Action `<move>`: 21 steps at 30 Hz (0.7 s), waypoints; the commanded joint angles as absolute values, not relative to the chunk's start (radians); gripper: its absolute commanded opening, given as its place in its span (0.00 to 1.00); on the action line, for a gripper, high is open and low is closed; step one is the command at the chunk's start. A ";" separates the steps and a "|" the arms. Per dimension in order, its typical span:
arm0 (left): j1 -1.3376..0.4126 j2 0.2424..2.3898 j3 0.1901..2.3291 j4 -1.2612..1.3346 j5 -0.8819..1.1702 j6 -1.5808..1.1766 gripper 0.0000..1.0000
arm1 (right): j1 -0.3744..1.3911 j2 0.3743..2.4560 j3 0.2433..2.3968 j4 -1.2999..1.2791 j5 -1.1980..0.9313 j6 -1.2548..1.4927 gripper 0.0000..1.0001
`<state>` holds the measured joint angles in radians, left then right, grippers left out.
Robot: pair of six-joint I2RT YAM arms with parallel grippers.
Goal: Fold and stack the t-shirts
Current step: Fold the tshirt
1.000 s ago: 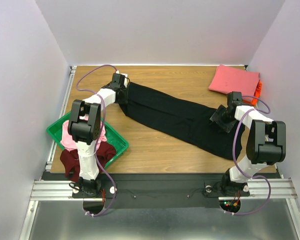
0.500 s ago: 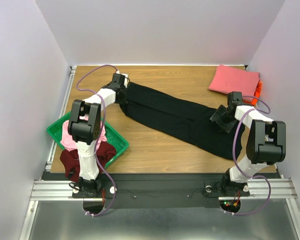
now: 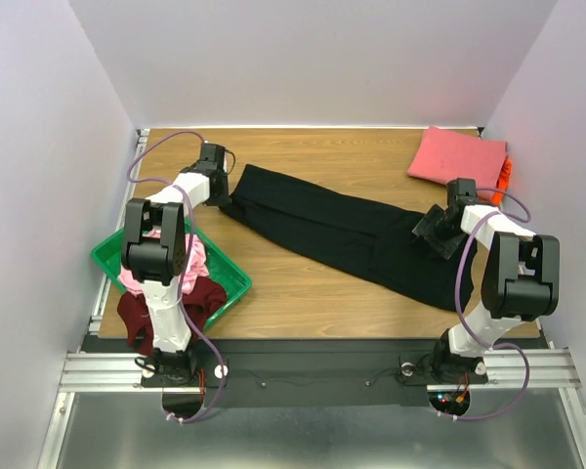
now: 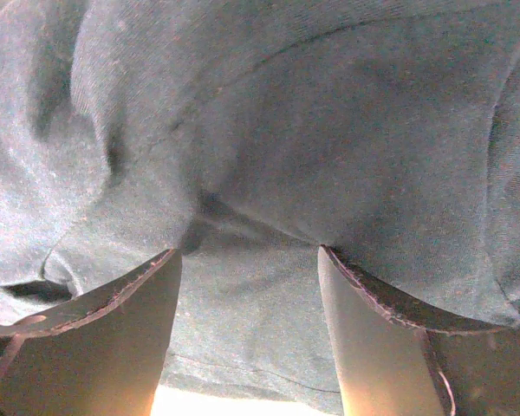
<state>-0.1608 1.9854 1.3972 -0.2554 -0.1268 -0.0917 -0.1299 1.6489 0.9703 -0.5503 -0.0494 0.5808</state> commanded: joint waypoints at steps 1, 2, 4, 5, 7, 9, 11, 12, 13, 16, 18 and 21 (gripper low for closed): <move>-0.130 1.895 1.376 -0.296 -0.179 -0.101 0.00 | -0.166 1.740 0.917 -0.581 0.078 0.545 0.71; -0.129 1.894 1.371 -0.299 -0.179 -0.101 0.00 | -0.166 1.741 0.917 -0.580 0.078 0.545 0.71; -0.127 1.885 1.364 -0.313 -0.175 -0.101 0.00 | -0.166 1.744 0.922 -0.580 0.080 0.543 0.71; -0.127 1.884 1.365 -0.321 -0.172 -0.103 0.00 | -0.166 1.744 0.923 -0.580 0.081 0.542 0.71; -0.127 1.881 1.382 -0.351 -0.166 -0.109 0.03 | -0.166 1.749 0.927 -0.581 0.081 0.538 0.71; -0.127 1.867 1.391 -0.362 -0.163 -0.120 0.24 | -0.166 1.749 0.927 -0.581 0.080 0.540 0.71; -0.127 1.844 1.394 -0.356 -0.131 -0.123 0.41 | -0.166 1.750 0.925 -0.581 0.075 0.541 0.71; -0.129 1.836 1.394 -0.338 -0.086 -0.123 0.49 | -0.166 1.750 0.923 -0.581 0.074 0.543 0.71; -0.129 1.830 1.393 -0.327 -0.066 -0.123 0.52 | -0.166 1.750 0.923 -0.581 0.074 0.543 0.71; -0.140 1.827 1.397 -0.299 -0.008 -0.123 0.55 | -0.166 1.747 0.923 -0.581 0.077 0.541 0.71; -0.147 1.856 1.404 -0.302 -0.005 -0.120 0.55 | -0.166 1.746 0.923 -0.581 0.077 0.541 0.71; -0.152 1.885 1.413 -0.308 0.029 -0.114 0.50 | -0.166 1.746 0.925 -0.581 0.077 0.541 0.71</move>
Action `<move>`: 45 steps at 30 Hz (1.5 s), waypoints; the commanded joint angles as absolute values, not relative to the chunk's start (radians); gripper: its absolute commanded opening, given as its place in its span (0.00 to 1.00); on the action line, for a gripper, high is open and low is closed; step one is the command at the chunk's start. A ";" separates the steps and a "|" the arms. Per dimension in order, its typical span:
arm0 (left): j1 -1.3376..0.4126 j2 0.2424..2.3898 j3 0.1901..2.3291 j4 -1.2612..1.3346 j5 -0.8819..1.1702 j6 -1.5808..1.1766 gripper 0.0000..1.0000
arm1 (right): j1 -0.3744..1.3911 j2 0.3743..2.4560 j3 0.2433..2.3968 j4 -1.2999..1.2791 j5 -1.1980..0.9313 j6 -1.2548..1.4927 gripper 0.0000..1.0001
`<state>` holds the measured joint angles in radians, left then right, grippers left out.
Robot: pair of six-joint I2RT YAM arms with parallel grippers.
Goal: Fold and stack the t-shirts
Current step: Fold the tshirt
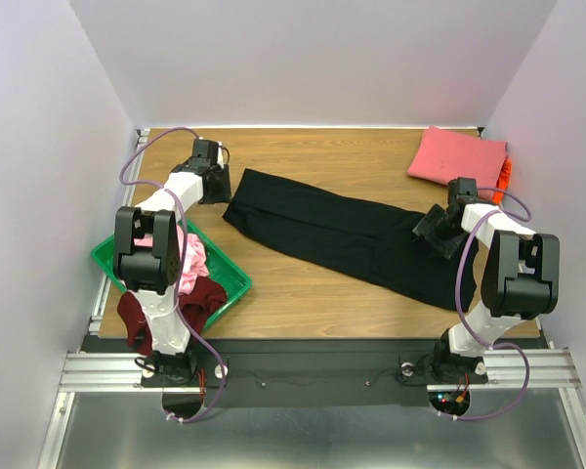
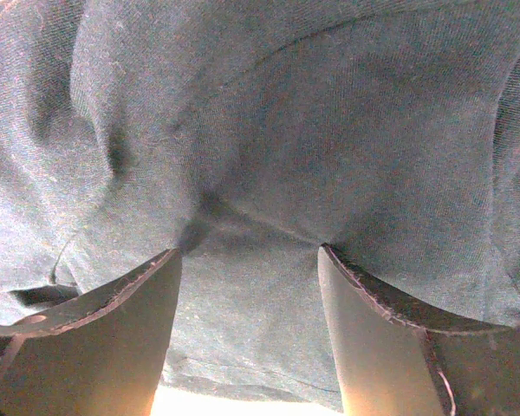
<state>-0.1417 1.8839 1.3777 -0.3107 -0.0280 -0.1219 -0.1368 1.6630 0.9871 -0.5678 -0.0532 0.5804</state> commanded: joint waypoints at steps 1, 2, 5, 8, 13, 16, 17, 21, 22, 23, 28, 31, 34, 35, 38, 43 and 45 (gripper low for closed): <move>-0.153 1.888 1.413 -0.308 0.047 -0.107 0.48 | -0.166 1.744 0.925 -0.581 0.078 0.540 0.71; -0.155 1.891 1.410 -0.310 0.057 -0.104 0.46 | -0.166 1.744 0.925 -0.581 0.078 0.543 0.71; -0.170 1.894 1.396 -0.310 0.080 -0.095 0.45 | -0.166 1.744 0.925 -0.581 0.077 0.543 0.71; -0.189 1.905 1.382 -0.308 0.066 -0.089 0.44 | -0.166 1.746 0.928 -0.581 0.075 0.543 0.71; -0.199 1.945 1.385 -0.319 0.052 -0.084 0.44 | -0.166 1.746 0.928 -0.581 0.075 0.540 0.71; -0.206 1.959 1.390 -0.336 0.023 -0.087 0.43 | -0.167 1.744 0.928 -0.581 0.077 0.543 0.71; -0.204 1.959 1.387 -0.337 0.018 -0.086 0.43 | -0.167 1.744 0.925 -0.581 0.075 0.543 0.71; -0.204 1.939 1.374 -0.336 0.017 -0.089 0.41 | -0.167 1.747 0.922 -0.581 0.077 0.543 0.71; -0.204 1.934 1.365 -0.334 0.018 -0.092 0.41 | -0.167 1.749 0.922 -0.581 0.077 0.543 0.71; -0.204 1.919 1.358 -0.334 0.018 -0.092 0.41 | -0.167 1.749 0.926 -0.581 0.078 0.543 0.71; -0.204 1.858 1.289 -0.275 0.055 -0.087 0.41 | -0.167 1.752 0.931 -0.583 0.074 0.543 0.71; -0.204 1.859 1.293 -0.284 0.046 -0.078 0.41 | -0.167 1.758 0.936 -0.583 0.072 0.540 0.71; -0.204 1.844 1.287 -0.276 0.026 -0.081 0.41 | -0.167 1.759 0.940 -0.583 0.071 0.538 0.71; -0.204 1.832 1.284 -0.273 0.023 -0.081 0.41 | -0.167 1.759 0.942 -0.586 0.072 0.537 0.71; -0.204 1.822 1.273 -0.259 0.017 -0.080 0.41 | -0.167 1.761 0.942 -0.586 0.071 0.537 0.71; -0.204 1.839 1.276 -0.278 0.009 -0.077 0.38 | -0.167 1.769 0.945 -0.589 0.072 0.535 0.71; -0.203 1.827 1.269 -0.276 0.008 -0.077 0.38 | -0.167 1.769 0.946 -0.589 0.075 0.535 0.71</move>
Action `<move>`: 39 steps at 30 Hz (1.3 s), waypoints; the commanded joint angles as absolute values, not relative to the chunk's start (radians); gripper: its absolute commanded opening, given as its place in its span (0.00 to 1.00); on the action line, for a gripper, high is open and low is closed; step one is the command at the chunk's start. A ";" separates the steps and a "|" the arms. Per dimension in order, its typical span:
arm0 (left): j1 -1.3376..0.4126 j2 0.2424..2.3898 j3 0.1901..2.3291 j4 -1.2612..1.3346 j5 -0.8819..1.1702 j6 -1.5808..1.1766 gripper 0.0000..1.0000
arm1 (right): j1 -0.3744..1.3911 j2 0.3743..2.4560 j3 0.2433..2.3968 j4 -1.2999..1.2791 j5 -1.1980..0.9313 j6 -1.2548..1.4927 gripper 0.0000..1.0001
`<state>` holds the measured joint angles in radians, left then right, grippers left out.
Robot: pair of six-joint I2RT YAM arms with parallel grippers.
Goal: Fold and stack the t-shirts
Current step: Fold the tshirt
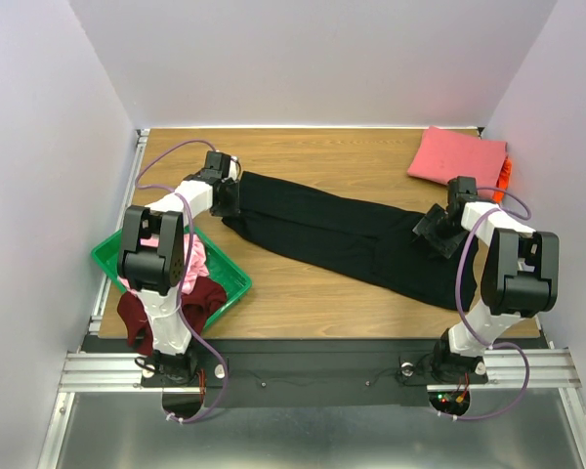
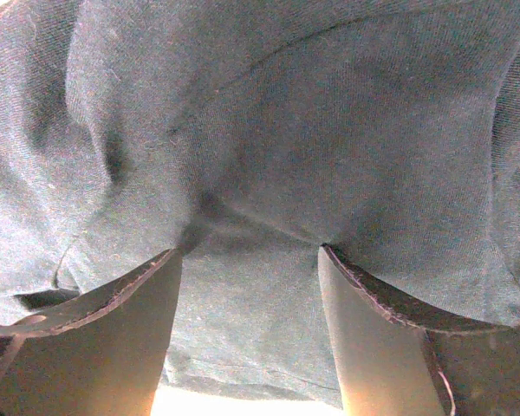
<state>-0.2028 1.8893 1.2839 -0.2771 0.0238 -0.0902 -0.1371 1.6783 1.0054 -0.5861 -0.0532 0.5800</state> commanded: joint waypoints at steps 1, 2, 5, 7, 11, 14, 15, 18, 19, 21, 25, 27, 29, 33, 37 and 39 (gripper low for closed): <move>-0.204 1.821 1.264 -0.275 0.008 -0.075 0.38 | -0.167 1.770 0.950 -0.589 0.075 0.534 0.71; -0.203 1.821 1.262 -0.275 0.014 -0.074 0.38 | -0.167 1.772 0.950 -0.589 0.074 0.534 0.71; -0.204 1.822 1.252 -0.275 0.011 -0.071 0.38 | -0.167 1.782 0.959 -0.591 0.071 0.534 0.71; -0.204 1.830 1.255 -0.278 0.008 -0.069 0.38 | -0.167 1.786 0.965 -0.592 0.069 0.532 0.71; -0.204 1.850 1.276 -0.285 -0.028 -0.067 0.40 | -0.169 1.789 0.969 -0.592 0.071 0.532 0.71; -0.203 1.878 1.296 -0.293 -0.035 -0.064 0.40 | -0.167 1.789 0.966 -0.594 0.067 0.534 0.71; -0.204 1.885 1.299 -0.295 -0.038 -0.064 0.40 | -0.167 1.787 0.965 -0.594 0.066 0.534 0.71; -0.204 1.897 1.304 -0.293 -0.040 -0.063 0.40 | -0.169 1.783 0.959 -0.594 0.071 0.535 0.71; -0.204 1.901 1.308 -0.293 -0.038 -0.063 0.40 | -0.169 1.782 0.957 -0.594 0.071 0.535 0.71; -0.204 1.908 1.316 -0.291 -0.034 -0.063 0.41 | -0.169 1.784 0.957 -0.592 0.071 0.537 0.71; -0.209 1.913 1.315 -0.293 -0.031 -0.063 0.43 | -0.169 1.786 0.962 -0.594 0.071 0.538 0.71; -0.213 1.902 1.305 -0.288 -0.028 -0.064 0.43 | -0.169 1.787 0.963 -0.594 0.071 0.538 0.71; -0.219 1.896 1.296 -0.279 -0.025 -0.063 0.43 | -0.169 1.792 0.966 -0.594 0.069 0.538 0.71; -0.224 1.907 1.293 -0.279 -0.028 -0.060 0.41 | -0.169 1.795 0.968 -0.594 0.067 0.538 0.71; -0.224 1.904 1.296 -0.284 -0.047 -0.061 0.29 | -0.169 1.793 0.965 -0.594 0.072 0.537 0.71; -0.224 1.898 1.296 -0.284 -0.063 -0.063 0.23 | -0.170 1.795 0.963 -0.594 0.072 0.538 0.71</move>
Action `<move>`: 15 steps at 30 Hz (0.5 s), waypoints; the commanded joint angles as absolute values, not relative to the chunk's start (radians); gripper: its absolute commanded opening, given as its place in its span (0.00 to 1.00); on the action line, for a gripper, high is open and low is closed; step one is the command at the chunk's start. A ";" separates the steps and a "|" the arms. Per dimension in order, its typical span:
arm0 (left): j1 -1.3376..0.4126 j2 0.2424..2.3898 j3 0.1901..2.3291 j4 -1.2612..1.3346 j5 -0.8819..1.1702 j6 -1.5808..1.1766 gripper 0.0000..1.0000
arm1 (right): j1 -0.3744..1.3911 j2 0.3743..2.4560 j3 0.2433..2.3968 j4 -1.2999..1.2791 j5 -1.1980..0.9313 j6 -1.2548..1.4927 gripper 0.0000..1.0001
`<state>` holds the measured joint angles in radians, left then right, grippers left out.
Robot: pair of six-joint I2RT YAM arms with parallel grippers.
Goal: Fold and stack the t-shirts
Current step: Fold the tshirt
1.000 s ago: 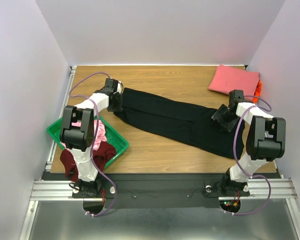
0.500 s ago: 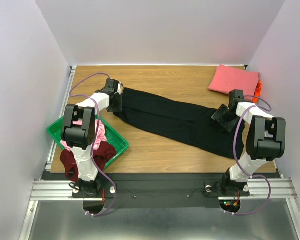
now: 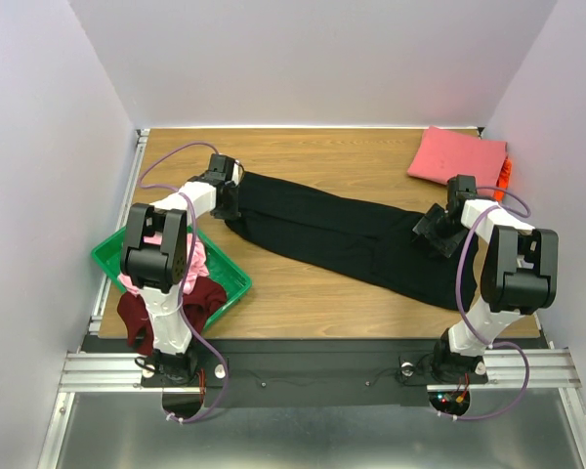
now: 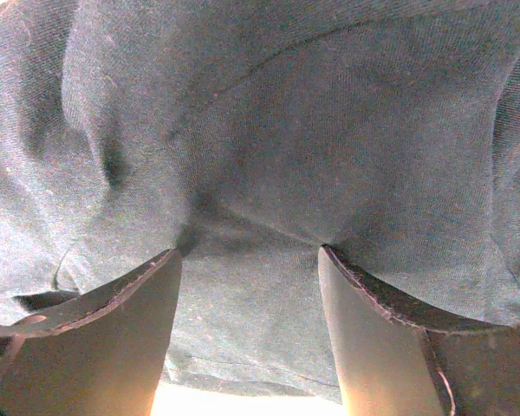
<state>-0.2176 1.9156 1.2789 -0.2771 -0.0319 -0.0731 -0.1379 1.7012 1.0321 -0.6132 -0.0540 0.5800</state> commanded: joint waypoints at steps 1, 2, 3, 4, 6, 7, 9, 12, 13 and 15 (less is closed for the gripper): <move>-0.224 1.894 1.295 -0.288 -0.074 -0.063 0.14 | -0.170 1.796 0.962 -0.594 0.075 0.538 0.71; -0.224 1.893 1.292 -0.288 -0.078 -0.067 0.07 | -0.173 1.798 0.963 -0.594 0.075 0.541 0.71; -0.224 1.884 1.290 -0.291 -0.083 -0.069 0.02 | -0.176 1.798 0.962 -0.594 0.077 0.541 0.71; -0.224 1.879 1.281 -0.293 -0.090 -0.072 0.00 | -0.178 1.799 0.962 -0.594 0.083 0.543 0.71; -0.222 1.859 1.266 -0.295 -0.133 -0.080 0.00 | -0.186 1.805 0.963 -0.594 0.089 0.543 0.71; -0.222 1.850 1.262 -0.298 -0.149 -0.081 0.00 | -0.187 1.809 0.963 -0.592 0.090 0.543 0.71; -0.215 1.823 1.252 -0.299 -0.186 -0.089 0.00 | -0.193 1.815 0.966 -0.592 0.095 0.543 0.71; -0.203 1.795 1.235 -0.304 -0.209 -0.100 0.00 | -0.196 1.833 0.976 -0.592 0.097 0.542 0.71; -0.201 1.789 1.230 -0.310 -0.213 -0.103 0.00 | -0.198 1.839 0.977 -0.592 0.098 0.540 0.71; -0.199 1.778 1.213 -0.314 -0.221 -0.107 0.00 | -0.198 1.853 0.986 -0.592 0.100 0.540 0.71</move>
<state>-0.2192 1.8610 1.2373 -0.2878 -0.1326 -0.0990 -0.1581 1.7302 1.0481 -0.6285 -0.0723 0.5846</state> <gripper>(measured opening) 0.022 0.708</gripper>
